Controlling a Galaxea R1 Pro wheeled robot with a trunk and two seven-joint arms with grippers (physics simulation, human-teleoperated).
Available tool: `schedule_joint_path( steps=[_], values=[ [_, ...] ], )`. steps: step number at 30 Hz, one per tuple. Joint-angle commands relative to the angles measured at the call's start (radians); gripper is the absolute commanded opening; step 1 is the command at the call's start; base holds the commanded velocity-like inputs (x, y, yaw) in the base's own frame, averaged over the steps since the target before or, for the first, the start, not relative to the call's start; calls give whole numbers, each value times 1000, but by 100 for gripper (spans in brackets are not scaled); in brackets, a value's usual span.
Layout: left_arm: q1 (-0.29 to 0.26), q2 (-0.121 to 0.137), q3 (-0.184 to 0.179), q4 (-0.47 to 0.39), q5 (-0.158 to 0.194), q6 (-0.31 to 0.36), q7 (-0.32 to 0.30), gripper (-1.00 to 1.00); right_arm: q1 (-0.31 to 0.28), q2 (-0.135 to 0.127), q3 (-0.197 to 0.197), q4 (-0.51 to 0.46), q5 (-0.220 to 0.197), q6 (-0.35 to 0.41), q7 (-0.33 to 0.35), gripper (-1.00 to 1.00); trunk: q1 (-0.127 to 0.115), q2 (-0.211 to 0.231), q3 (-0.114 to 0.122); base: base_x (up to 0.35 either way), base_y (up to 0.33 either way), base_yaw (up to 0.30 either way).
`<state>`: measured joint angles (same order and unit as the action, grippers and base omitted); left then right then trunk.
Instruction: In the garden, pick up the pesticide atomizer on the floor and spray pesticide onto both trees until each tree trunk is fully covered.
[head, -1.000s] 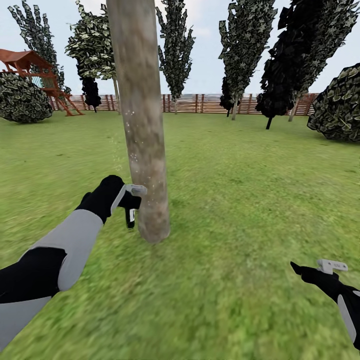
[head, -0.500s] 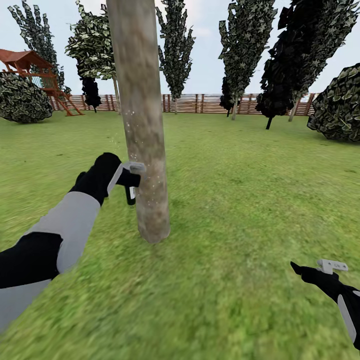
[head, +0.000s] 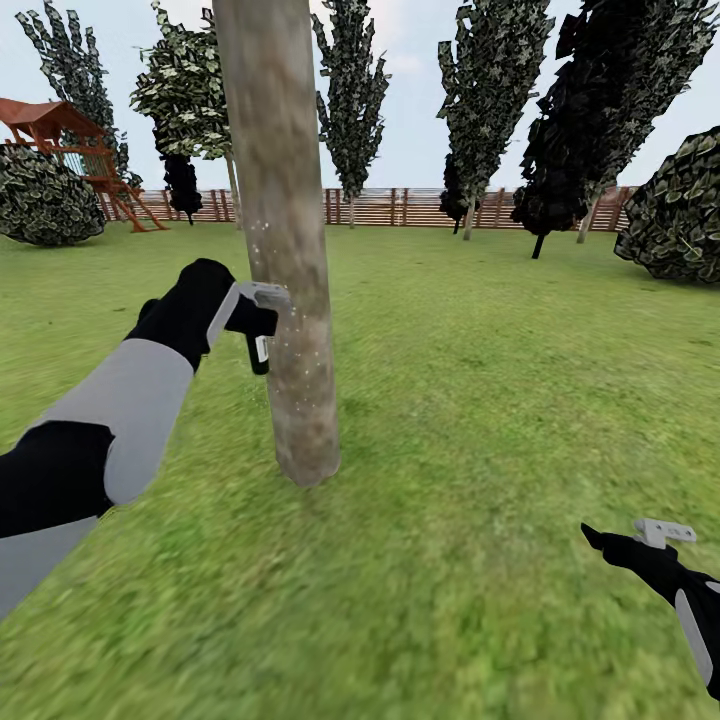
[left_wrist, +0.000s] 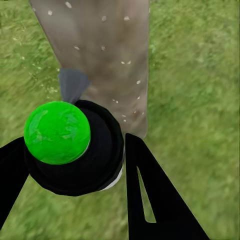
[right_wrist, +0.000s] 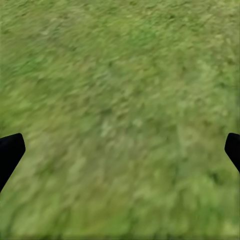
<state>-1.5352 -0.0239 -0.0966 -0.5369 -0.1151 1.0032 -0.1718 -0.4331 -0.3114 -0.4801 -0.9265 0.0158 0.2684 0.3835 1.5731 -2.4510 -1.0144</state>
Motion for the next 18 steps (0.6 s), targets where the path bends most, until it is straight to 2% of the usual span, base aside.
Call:
schedule_joint_path(
  steps=[1, 6, 18],
  values=[
    [-15, 0, 0, 14, 0, 0, 0, -100, 0, 0, 0, 0, 0, 0, 0, 100, 0, 0, 0, 0, 0, 0],
    [-65, -5, 0, 39, 0, 0, 0, -100, 0, 0, 0, 0, 0, 0, 0, 100, 0, 0, 0, 0, 0, 0],
    [-254, -14, 0, 200, 0, 0, 0, -100, -1, -1, 0, 0, 0, 0, 0, 100, 0, 0, 0, 0, 0, 0]
  ],
)
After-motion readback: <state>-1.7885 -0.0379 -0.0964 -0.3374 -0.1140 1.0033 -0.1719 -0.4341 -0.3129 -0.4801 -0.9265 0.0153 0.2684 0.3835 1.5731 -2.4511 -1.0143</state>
